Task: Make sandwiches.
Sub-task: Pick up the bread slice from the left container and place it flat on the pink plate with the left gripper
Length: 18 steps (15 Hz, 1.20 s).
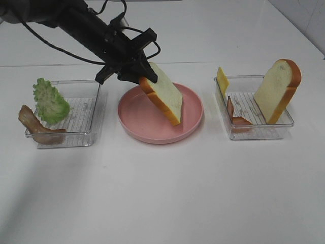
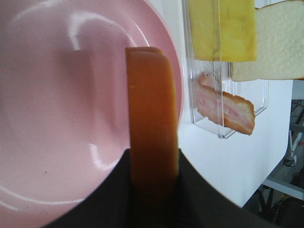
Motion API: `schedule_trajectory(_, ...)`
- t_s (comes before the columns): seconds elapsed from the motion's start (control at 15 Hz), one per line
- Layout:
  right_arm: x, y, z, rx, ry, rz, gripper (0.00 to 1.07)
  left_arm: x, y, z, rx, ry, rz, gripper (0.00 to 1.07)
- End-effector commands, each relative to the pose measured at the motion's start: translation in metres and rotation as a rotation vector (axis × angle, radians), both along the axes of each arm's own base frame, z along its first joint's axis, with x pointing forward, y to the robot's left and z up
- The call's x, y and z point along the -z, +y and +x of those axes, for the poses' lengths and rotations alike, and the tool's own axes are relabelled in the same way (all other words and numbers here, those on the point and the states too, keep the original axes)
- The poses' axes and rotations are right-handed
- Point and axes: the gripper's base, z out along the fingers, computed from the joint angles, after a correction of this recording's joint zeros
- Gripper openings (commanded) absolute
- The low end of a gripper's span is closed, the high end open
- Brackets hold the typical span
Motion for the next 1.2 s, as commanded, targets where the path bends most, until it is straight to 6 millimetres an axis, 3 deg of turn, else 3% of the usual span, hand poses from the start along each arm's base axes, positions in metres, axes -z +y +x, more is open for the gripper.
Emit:
schedule_trajectory(0.07, 0.000, 0.000, -0.001, 0.004, -0.024, -0.009, 0.76, 0.014, -0.008, 0.005, -0.010, -0.005, -0.087, 0.00)
schedule_trajectory(0.53, 0.000, 0.000, -0.001, 0.004, -0.024, -0.009, 0.76, 0.033, -0.009, 0.006, 0.006, 0.008, -0.082, 0.01)
schedule_trajectory(0.67, 0.000, 0.000, -0.001, 0.004, -0.024, -0.009, 0.76, 0.034, -0.008, 0.006, 0.013, 0.006, -0.072, 0.28)
schedule_trajectory(0.8, 0.000, 0.000, -0.001, 0.004, -0.024, -0.009, 0.76, 0.034, -0.008, 0.006, 0.014, 0.007, -0.072, 0.69)
schedule_trajectory(0.87, 0.000, 0.000, -0.001, 0.004, -0.024, -0.009, 0.76, 0.034, -0.008, 0.005, 0.021, 0.007, -0.072, 0.82)
schedule_trajectory(0.93, 0.000, 0.000, -0.001, 0.004, -0.024, -0.009, 0.76, 0.034, -0.008, 0.004, 0.034, 0.011, -0.071, 0.87)
schedule_trajectory(1.2, 0.000, 0.000, -0.001, 0.004, -0.024, -0.009, 0.76, 0.024, -0.014, 0.006, 0.142, -0.101, 0.097, 0.86)
